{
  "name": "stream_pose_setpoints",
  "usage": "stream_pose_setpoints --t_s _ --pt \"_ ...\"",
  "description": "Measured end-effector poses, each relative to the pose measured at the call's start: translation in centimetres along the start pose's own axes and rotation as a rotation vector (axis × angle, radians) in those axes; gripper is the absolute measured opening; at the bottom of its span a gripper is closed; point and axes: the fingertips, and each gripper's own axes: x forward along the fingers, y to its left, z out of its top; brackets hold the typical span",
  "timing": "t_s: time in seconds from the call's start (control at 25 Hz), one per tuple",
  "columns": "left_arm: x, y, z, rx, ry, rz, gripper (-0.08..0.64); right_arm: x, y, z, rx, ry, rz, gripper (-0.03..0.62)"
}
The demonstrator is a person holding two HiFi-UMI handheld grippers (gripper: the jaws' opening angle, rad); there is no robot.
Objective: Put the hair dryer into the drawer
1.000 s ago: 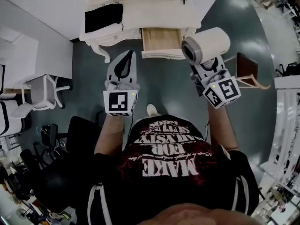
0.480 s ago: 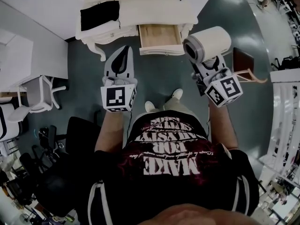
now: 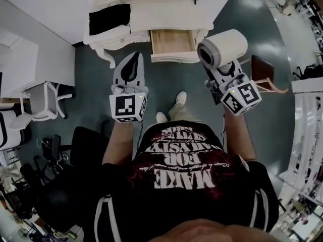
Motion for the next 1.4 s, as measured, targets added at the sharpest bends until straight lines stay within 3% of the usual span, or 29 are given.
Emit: stream_pose_setpoints --t_s 0.52,0.8,1.4 --pt "4.1 0.2 -0.6 0.014 0.026 0.007 0.005 2.5 -3.6 -0.3 -0.009 -0.006 0.007 0.201" --pt "6.7 2.2 -0.1 0.040 0.035 0.034 0.005 5.6 -6.0 -0.4 0.017 -0.024 0.017 0.201" --pt "12.2 4.8 -2.9 0.016 0.097 0.054 0.005 10.6 -9.8 -2.2 0.059 0.015 0.055 0.201"
